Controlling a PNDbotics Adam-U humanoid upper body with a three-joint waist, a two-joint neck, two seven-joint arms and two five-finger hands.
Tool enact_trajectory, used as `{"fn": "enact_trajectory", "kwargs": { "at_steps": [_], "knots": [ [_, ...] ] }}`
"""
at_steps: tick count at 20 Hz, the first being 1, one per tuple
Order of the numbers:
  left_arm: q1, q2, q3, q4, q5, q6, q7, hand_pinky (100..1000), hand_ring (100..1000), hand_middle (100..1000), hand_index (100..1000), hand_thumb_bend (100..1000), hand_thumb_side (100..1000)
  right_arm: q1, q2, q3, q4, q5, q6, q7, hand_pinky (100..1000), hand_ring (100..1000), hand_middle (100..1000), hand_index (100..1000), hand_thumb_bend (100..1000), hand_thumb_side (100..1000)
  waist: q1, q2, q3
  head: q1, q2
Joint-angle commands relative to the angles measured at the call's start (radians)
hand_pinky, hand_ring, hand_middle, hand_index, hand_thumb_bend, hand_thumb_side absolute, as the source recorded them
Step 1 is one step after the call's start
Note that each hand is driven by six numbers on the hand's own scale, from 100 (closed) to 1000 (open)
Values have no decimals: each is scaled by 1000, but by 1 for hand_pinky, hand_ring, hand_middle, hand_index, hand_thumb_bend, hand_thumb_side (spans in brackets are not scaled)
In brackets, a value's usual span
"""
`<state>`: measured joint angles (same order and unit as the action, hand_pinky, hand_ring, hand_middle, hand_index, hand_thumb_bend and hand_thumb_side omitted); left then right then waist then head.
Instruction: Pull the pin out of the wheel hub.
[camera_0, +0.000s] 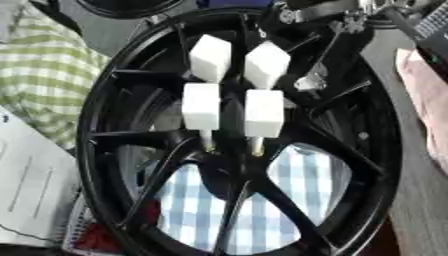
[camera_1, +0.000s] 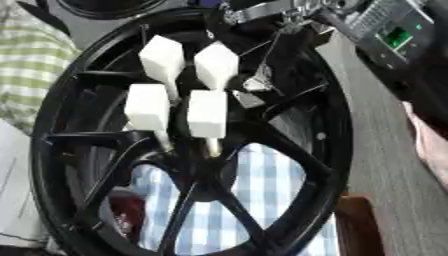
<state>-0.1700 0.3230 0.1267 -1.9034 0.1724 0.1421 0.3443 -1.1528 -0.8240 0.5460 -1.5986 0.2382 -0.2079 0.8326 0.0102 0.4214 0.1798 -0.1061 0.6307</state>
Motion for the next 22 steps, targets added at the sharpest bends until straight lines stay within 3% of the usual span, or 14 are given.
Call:
{"fn": "enact_trajectory", "kwargs": {
  "at_steps": [1,9,15,21,22],
  "knots": [
    [-6,12,10,-17,-1,1,-4,915,612,630,723,326,730,-2,-50,-22,-59,-40,24,-3,877,779,607,627,107,237,-12,-10,2,2,-4],
    [-1,11,11,-16,-4,3,-6,917,606,630,724,325,733,4,-55,-31,-67,-103,114,-65,844,696,473,465,100,292,-13,-19,-1,1,0],
    [2,11,11,-14,-7,6,-12,918,605,631,725,324,734,-3,-57,-41,-64,-130,169,-73,836,670,445,432,100,304,-13,-29,-5,-1,3],
    [11,14,15,-12,-11,7,-12,919,603,631,725,323,734,-17,-75,-87,-63,-153,196,-46,834,662,438,425,100,285,-11,-47,-18,2,12],
    [13,15,15,-11,-11,8,-11,919,603,631,725,338,741,-16,-84,-99,-64,-160,200,-45,834,658,441,425,100,320,-10,-51,-22,4,15]
  ]
}}
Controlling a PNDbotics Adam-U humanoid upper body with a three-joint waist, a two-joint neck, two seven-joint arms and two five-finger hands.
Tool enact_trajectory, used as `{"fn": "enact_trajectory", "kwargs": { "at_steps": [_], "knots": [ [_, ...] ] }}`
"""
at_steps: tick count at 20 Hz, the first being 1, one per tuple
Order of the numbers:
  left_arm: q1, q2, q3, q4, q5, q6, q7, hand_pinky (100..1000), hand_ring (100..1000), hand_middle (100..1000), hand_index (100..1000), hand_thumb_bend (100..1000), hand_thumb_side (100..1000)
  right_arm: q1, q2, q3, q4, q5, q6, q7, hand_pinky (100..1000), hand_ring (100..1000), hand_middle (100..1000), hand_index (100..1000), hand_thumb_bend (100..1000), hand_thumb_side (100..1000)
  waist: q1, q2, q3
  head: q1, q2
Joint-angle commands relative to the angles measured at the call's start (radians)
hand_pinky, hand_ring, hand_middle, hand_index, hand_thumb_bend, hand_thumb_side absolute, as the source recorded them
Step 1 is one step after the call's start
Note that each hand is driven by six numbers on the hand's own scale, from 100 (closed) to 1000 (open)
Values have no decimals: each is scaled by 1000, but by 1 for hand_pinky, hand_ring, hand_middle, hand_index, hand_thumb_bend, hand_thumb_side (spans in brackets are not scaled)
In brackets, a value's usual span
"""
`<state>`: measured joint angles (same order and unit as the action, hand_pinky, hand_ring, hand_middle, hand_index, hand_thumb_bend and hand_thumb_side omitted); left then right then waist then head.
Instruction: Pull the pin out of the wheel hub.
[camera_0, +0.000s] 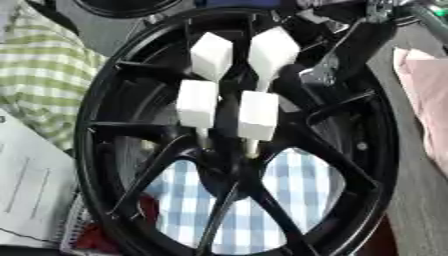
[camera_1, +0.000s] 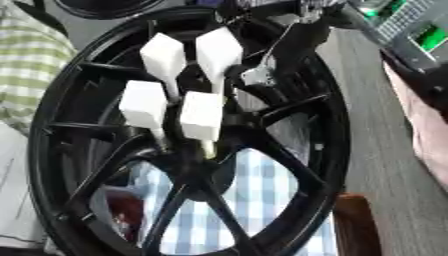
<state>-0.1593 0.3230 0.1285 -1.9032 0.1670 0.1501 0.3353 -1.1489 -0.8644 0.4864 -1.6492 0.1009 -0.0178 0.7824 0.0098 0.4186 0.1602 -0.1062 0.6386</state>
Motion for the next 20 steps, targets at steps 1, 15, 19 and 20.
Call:
{"fn": "enact_trajectory", "kwargs": {
  "at_steps": [1,15,19,20],
  "knots": [
    [4,16,14,-11,-7,0,-2,919,603,631,725,322,734,-16,-55,-53,-16,-32,15,2,834,657,439,425,100,272,-8,-52,-7,6,9],
    [11,1,25,-11,-9,-1,11,921,603,630,725,317,729,555,-443,-468,-229,-171,45,-359,838,639,455,439,100,173,34,-78,-60,43,7],
    [16,-5,35,-11,-11,-2,22,921,603,630,725,317,728,757,-447,-599,-193,-151,58,-495,836,632,472,458,100,176,49,-79,-85,66,9],
    [17,-6,38,-11,-11,-2,25,921,603,630,725,317,727,799,-434,-627,-180,-137,62,-525,836,629,476,461,100,178,53,-80,-90,72,9]
  ]
}}
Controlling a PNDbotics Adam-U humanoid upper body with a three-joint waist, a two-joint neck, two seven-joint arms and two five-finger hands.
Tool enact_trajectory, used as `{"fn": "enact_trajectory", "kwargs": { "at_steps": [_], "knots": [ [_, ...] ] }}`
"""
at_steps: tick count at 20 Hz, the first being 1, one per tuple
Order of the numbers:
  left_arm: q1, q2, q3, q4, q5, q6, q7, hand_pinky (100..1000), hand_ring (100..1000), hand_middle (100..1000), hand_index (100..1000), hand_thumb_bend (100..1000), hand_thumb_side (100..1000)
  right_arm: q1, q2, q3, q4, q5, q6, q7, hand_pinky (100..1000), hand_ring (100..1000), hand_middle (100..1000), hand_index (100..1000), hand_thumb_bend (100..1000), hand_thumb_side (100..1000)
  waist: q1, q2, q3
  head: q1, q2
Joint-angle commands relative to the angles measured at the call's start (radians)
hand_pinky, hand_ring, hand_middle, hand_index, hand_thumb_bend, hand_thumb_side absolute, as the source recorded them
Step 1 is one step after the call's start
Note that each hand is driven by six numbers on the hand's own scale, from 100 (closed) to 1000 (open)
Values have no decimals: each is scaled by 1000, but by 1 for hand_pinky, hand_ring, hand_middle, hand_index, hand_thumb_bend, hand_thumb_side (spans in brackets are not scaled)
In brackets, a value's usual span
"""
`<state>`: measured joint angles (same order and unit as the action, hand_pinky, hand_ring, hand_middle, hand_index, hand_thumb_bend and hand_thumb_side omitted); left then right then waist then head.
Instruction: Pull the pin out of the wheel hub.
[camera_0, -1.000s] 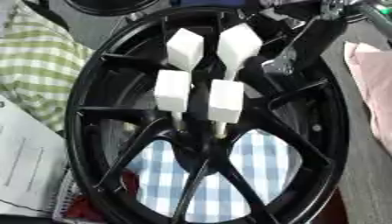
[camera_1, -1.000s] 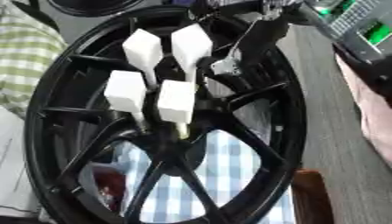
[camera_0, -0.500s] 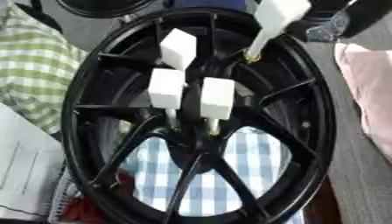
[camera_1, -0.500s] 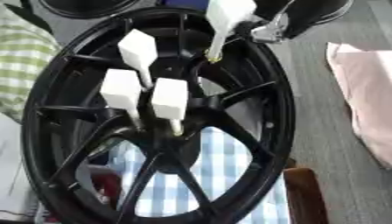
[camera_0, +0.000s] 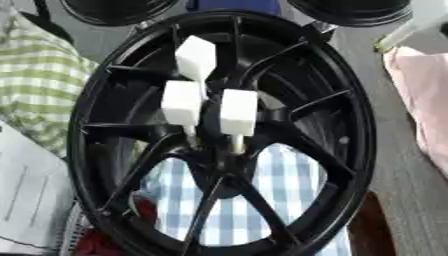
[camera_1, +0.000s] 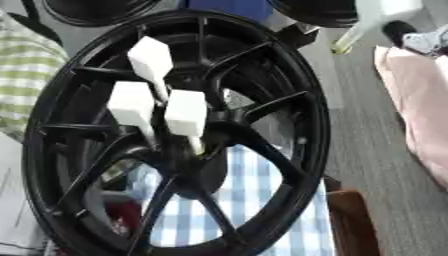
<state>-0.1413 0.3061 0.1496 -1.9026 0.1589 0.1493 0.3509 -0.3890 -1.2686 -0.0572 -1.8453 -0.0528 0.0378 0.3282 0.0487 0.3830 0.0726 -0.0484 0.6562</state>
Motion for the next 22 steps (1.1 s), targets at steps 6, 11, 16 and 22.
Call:
{"fn": "enact_trajectory", "kwargs": {
  "at_steps": [6,11,16,22],
  "knots": [
    [4,4,26,-13,-3,-2,22,920,602,629,725,317,726,258,86,-196,69,138,54,-205,854,721,626,622,100,262,30,-48,-20,39,-5],
    [1,2,26,-12,5,1,32,920,602,629,724,320,724,347,164,-236,111,181,106,-267,905,845,889,819,132,342,37,-52,-36,54,-2],
    [-1,3,24,-12,1,6,34,920,602,630,725,319,724,380,189,-258,125,240,134,-256,928,911,966,872,100,602,34,-58,-44,61,1],
    [2,2,26,-14,-1,6,36,921,601,630,724,320,723,381,198,-267,115,224,170,-300,910,885,948,860,100,608,29,-63,-43,63,1]
  ]
}}
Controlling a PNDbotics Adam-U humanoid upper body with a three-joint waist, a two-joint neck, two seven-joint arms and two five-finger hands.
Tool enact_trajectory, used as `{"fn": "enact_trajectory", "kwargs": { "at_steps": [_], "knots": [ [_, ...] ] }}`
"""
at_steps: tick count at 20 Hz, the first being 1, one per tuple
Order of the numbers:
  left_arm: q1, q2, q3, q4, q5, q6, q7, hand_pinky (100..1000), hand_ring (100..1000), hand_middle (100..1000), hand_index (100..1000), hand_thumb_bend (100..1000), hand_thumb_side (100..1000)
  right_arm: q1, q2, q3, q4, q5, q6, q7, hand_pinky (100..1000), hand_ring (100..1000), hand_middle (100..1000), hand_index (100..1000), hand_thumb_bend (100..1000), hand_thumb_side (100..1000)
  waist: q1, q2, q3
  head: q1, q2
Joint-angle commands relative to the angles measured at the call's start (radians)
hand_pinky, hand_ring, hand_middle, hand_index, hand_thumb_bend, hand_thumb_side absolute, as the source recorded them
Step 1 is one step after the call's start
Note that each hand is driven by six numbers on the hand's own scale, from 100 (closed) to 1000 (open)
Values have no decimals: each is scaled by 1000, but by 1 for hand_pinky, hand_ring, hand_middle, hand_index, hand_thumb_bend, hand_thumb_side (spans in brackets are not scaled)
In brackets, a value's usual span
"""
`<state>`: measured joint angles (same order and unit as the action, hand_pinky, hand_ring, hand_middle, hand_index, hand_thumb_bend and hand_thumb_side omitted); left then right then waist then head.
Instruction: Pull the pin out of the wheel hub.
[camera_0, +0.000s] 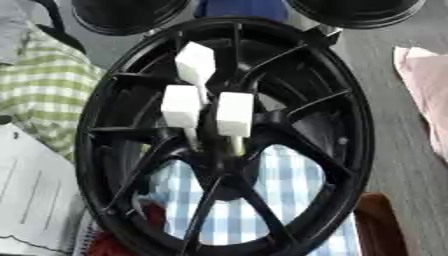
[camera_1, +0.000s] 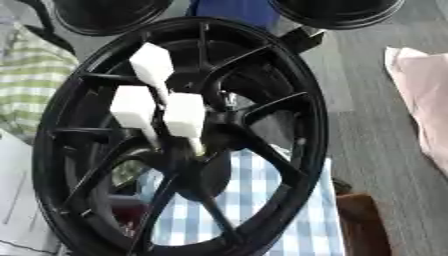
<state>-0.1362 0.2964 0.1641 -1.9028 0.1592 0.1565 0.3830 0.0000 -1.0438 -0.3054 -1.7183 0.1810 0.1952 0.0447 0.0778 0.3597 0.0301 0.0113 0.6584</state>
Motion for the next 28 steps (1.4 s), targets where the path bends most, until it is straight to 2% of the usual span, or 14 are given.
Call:
{"fn": "enact_trajectory", "kwargs": {
  "at_steps": [1,2,4,5,6,8,10,13,14,15,17,22,24,28],
  "knots": [
    [-3,12,11,-14,-2,-1,3,921,602,630,725,320,723,-11,-26,-17,-14,-16,16,-19,910,883,950,859,100,538,-1,-40,0,3,-3],
    [-3,12,10,-15,-2,-1,2,921,601,630,724,321,723,-13,-26,-15,-17,-20,18,-20,909,880,948,857,100,524,-1,-40,1,3,-3],
    [-4,12,10,-15,-3,-1,2,921,601,630,724,322,722,-17,-27,-12,-20,-22,23,-18,911,882,951,856,127,345,-2,-40,2,3,-4],
    [-4,12,10,-15,-3,-1,2,921,601,630,725,322,723,-18,-28,-10,-21,-18,26,-16,911,883,950,854,139,288,-3,-40,3,2,-4],
    [-3,11,10,-15,-3,0,2,921,601,630,724,322,723,-19,-29,-9,-20,-13,30,-12,913,886,952,850,164,100,-3,-40,3,2,-4],
    [-3,11,10,-15,-2,0,3,921,601,630,724,323,721,-20,-29,-7,-18,4,39,2,915,890,953,838,282,100,-3,-39,4,2,-5],
    [-3,11,11,-16,-2,0,3,920,601,629,725,324,721,-21,-28,-9,-19,27,50,1,915,889,950,836,324,100,-4,-39,4,3,-5],
    [-2,10,11,-16,-3,0,3,920,600,629,724,326,721,-21,-25,-8,-22,47,66,1,912,881,943,836,295,100,-4,-40,4,2,-6],
    [-2,10,12,-15,-3,0,3,920,600,629,724,327,721,-22,-24,-9,-23,44,71,-1,904,867,935,839,206,100,-5,-40,4,2,-6],
    [-1,10,12,-16,-3,0,3,920,600,629,724,327,721,-24,-21,-12,-27,32,77,-14,894,842,914,831,127,279,-5,-40,3,3,-6],
    [-1,10,12,-16,-3,0,2,920,600,629,724,327,721,-29,-16,-16,-35,-19,86,-67,872,771,839,772,100,551,-5,-41,3,3,-8],
    [-3,10,11,-16,-3,-1,2,920,599,628,723,327,720,-31,-4,7,-84,-202,61,-192,853,713,791,710,100,671,-6,-40,6,2,-10],
    [-5,10,10,-16,-3,-1,2,920,599,628,723,327,719,-35,3,20,-112,-248,50,-210,855,705,789,706,100,776,-6,-41,8,0,-12],
    [-7,8,8,-16,-2,-1,0,920,599,628,723,327,719,-63,34,48,-171,-334,27,-232,856,684,785,695,100,816,-6,-41,13,-2,-15]
  ]
}}
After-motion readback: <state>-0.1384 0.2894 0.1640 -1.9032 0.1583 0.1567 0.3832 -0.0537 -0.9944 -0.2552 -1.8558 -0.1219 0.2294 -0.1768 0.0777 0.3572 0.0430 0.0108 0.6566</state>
